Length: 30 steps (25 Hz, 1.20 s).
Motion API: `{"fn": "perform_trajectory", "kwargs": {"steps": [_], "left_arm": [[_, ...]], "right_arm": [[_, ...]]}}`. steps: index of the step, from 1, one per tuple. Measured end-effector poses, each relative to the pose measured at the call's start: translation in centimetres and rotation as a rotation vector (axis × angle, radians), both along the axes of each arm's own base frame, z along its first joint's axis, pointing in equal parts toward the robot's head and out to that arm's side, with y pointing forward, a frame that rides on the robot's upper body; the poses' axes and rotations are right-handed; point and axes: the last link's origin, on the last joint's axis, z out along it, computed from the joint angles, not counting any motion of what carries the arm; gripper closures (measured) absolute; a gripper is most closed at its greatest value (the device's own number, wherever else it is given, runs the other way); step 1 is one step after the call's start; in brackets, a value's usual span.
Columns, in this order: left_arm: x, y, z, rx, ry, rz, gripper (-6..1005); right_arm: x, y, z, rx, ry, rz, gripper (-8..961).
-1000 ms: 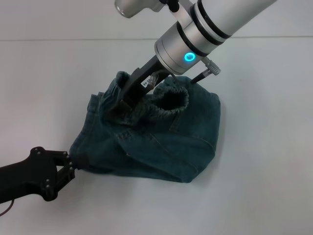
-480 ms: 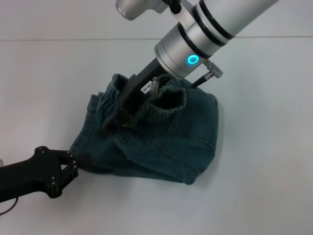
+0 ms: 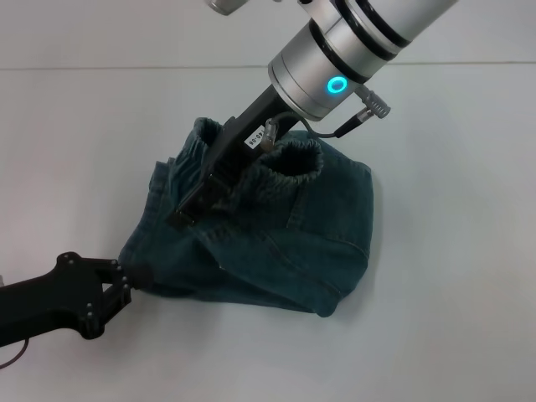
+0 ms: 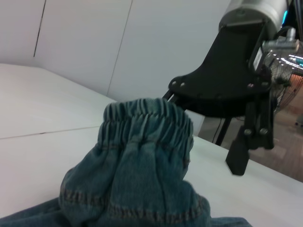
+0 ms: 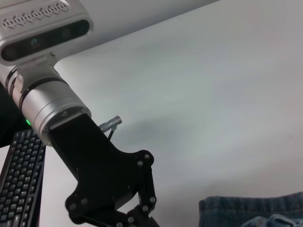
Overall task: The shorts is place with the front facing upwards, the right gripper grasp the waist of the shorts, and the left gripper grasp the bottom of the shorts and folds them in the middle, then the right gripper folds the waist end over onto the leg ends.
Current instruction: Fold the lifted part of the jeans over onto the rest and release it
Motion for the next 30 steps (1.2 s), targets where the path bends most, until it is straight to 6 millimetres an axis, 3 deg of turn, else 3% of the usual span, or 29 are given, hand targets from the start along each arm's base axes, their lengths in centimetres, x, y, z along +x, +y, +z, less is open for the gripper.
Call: {"fn": "perform_trajectory", "kwargs": {"steps": [11,18,30], "left_arm": [[-0.2,0.0,-0.4,-0.012,0.015,0.01,999],[-0.2,0.0,-0.5,-0.014,0.016,0.014,998],[-0.5,-0.1,-0.5,-0.007,0.021,0.027,999]], "right_arm": [[-1.0,-0.4,1.0,-0.017,-0.177,0.046,48],[-1.5,-0.1,1.6,0.0,-0.2,0.093,50],[2.2,-2.2,4.1,-0.138,-0.354,0.133,52]]}}
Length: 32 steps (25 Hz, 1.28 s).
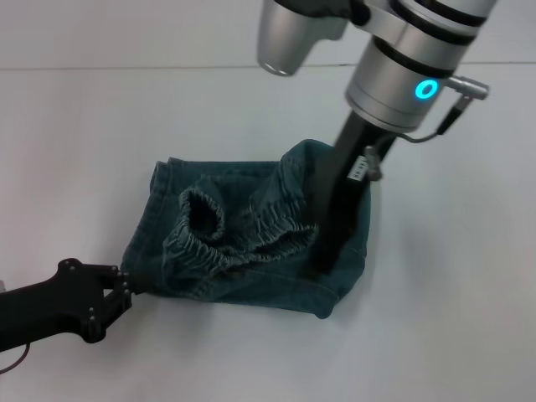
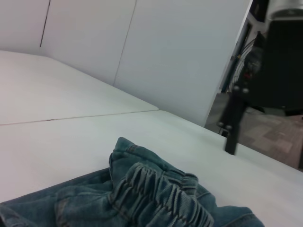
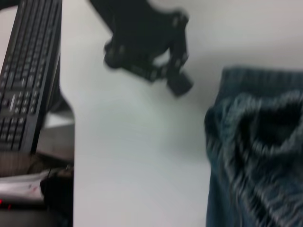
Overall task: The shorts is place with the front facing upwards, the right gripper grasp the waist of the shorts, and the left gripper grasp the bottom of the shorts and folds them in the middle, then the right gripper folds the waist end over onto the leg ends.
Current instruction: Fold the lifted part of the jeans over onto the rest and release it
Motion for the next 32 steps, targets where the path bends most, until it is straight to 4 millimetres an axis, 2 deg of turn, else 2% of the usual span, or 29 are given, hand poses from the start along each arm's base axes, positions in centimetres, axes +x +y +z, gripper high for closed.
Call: {"fn": "perform_trajectory", "kwargs": {"steps": [7,16,21,32], "left_arm": [[0.0,0.2,-0.1,0.003,0.006,0.003,998],[0.0,0.4,-0.1,0.005,0.01,0.004,997],[-0.1,0.3,-0.2,0.007,0.011,0.01,996],[-0.3,0.2,-0.6,0.005,0.003,0.028,995]], "right_arm": [[3.5,1.2,0.6,0.118,-0.096,-0.039,54],[4.5,1.7,-0.4,0.178,-0.127,-0.024,161],[4.7,2.3,-0.5,0.223,-0.163,0.004,404],[5.1,2.9,-2.7,0.289,-0.152,0.031,650]]}}
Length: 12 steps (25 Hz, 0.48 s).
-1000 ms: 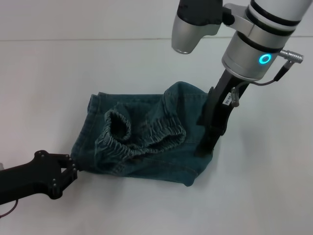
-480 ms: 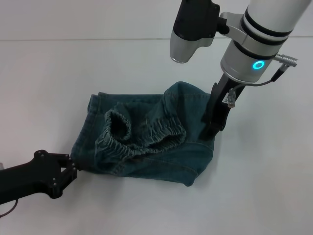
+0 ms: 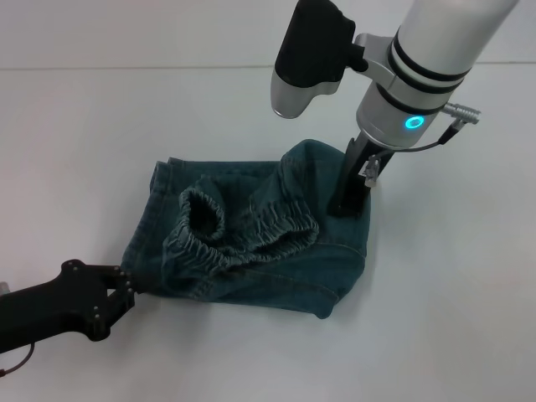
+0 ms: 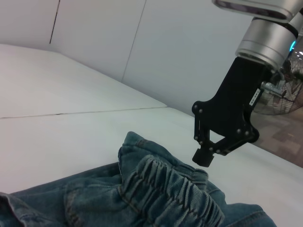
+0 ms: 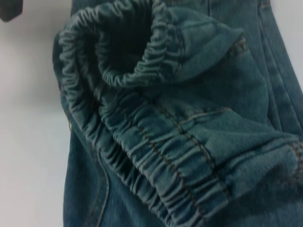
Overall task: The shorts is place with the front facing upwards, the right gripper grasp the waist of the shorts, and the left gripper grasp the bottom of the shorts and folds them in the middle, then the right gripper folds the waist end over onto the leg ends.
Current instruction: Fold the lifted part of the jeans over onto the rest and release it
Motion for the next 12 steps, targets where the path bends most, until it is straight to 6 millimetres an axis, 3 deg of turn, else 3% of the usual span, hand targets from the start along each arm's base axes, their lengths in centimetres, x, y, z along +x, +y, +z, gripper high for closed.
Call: {"fn": "perform_trajectory", "kwargs": {"steps": [5,12], "left_arm": [[0.0,0.1,0.1,0.007,-0.002,0.002,995],[-0.1,0.3,0.1,0.014,0.006,0.005,994]], "right_arm": [[0.0,-0.1,-0.8,-0.007,0.043,-0.001,852],[-0.5,-0.6,-1.6,-0.032,0.145,-0.051,946]]}}
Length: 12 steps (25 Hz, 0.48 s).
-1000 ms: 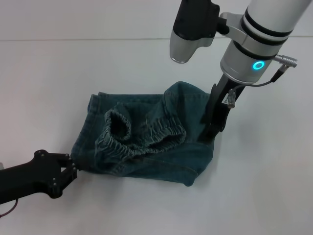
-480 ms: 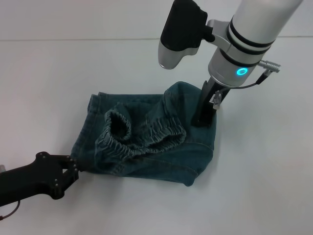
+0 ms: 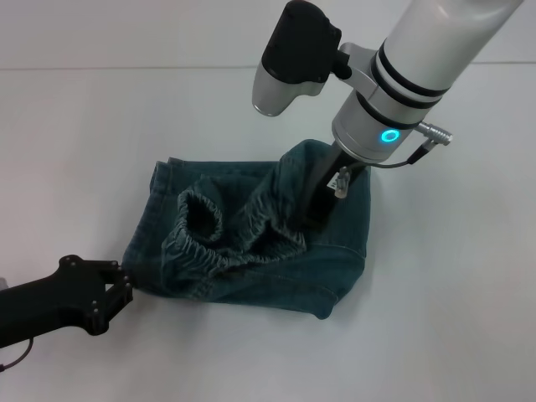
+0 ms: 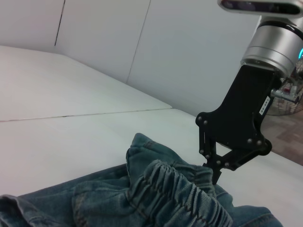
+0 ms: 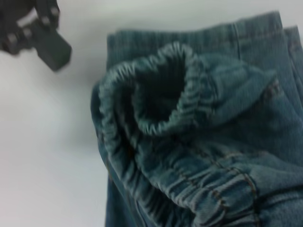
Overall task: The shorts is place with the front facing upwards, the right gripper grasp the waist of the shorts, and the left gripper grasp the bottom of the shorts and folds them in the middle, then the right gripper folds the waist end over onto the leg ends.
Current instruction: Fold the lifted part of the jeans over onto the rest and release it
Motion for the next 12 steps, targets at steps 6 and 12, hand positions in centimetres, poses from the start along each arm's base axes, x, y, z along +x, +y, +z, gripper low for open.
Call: {"fn": "perform_trajectory", "kwargs": {"steps": [6,12], "left_arm": [[-0.1,0.1,0.1,0.01,0.005,0.006,993],[-0.2,0.1,0.4,0.015,-0.002,0.009,993]], "right_arm": [[-0.7,0.5,-0.7,0.044,0.11,-0.009,947],[-1.0,1.5,-1.8,0.105,0.214,0.01,946]]}}
